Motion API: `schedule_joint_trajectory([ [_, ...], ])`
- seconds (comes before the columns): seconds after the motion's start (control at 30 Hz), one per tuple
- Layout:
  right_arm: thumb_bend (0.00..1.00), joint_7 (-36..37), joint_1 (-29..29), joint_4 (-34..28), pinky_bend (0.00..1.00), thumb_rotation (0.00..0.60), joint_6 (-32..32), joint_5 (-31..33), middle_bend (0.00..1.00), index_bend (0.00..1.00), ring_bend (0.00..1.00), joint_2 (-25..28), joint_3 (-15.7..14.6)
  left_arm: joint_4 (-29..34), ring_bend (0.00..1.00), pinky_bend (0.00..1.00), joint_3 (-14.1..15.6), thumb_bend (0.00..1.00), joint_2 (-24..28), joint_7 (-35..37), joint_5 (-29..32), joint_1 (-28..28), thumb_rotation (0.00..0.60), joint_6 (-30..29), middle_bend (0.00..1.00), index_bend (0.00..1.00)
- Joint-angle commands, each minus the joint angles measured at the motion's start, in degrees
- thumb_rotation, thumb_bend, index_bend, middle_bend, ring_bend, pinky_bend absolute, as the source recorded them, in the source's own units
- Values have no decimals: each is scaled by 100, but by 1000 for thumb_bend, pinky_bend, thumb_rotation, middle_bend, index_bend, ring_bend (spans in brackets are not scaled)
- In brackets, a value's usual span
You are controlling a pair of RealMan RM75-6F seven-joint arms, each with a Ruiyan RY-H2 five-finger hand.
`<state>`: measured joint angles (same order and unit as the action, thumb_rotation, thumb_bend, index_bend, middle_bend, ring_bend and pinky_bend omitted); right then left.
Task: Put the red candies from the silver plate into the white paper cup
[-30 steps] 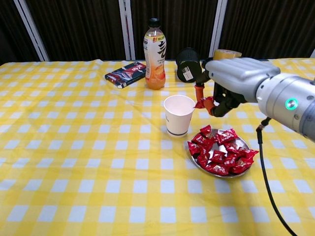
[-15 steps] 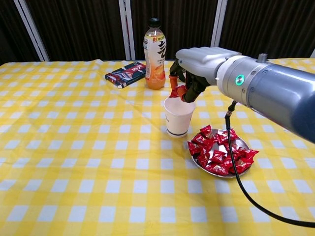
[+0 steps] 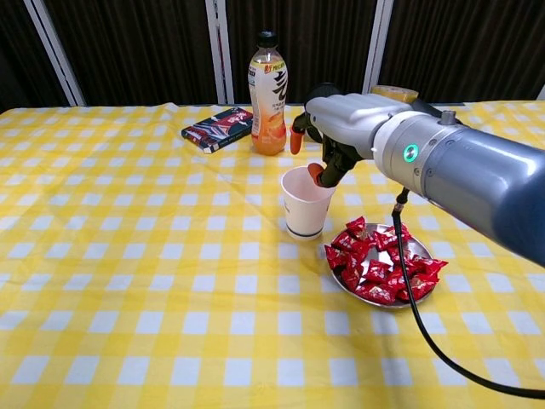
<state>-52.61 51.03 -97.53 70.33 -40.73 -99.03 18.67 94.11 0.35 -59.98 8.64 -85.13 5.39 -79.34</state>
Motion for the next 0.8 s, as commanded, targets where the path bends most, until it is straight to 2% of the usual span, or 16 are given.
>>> schedule_joint_trajectory([
  [0.03,542,-71,-72,-336,953,600,295,-245,972,283,1000,133,-164,3,0,0,-3,16,2,9,5,-2,600,-4,0,0],
  [0.2,418,-286,-239,-989,953,600,706,-424,972,280,1000,335,-449,3,0,0,-3,16,0,3,-7,-3,600,-17,0,0],
  [0.3,377,-486,-339,-1209,953,600,915,-480,972,280,1000,408,-698,4,0,0,-2,16,-9,-28,-33,-8,600,-48,0,0],
  [0.53,368,-559,-660,-1310,954,600,1170,-492,972,280,1000,428,-1247,1,0,0,0,16,-25,-27,-66,-32,600,-116,0,0],
  [0.8,368,-406,-904,-1071,953,600,1141,-466,972,281,1000,365,-1505,-13,0,0,-7,16,-50,-43,-95,-48,600,-179,0,0],
])
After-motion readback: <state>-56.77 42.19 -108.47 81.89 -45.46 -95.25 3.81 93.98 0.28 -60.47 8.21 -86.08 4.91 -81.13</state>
